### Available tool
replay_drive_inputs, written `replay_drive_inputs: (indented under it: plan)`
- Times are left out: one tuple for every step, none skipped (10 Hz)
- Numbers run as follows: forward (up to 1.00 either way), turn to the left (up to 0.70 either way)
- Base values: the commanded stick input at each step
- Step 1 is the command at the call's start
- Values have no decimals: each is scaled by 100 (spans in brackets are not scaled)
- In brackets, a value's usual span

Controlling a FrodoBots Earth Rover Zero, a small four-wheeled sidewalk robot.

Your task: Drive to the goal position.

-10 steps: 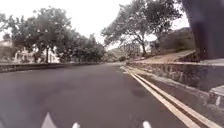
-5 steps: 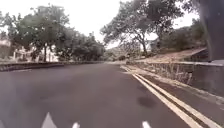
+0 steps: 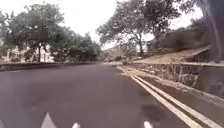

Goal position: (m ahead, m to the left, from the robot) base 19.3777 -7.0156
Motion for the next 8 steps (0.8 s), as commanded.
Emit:
replay_drive_inputs:
  plan:
    - [70, 0]
    - [70, 0]
    - [70, 0]
    - [70, 0]
    - [70, 0]
    - [70, -19]
    - [70, -9]
    - [70, -2]
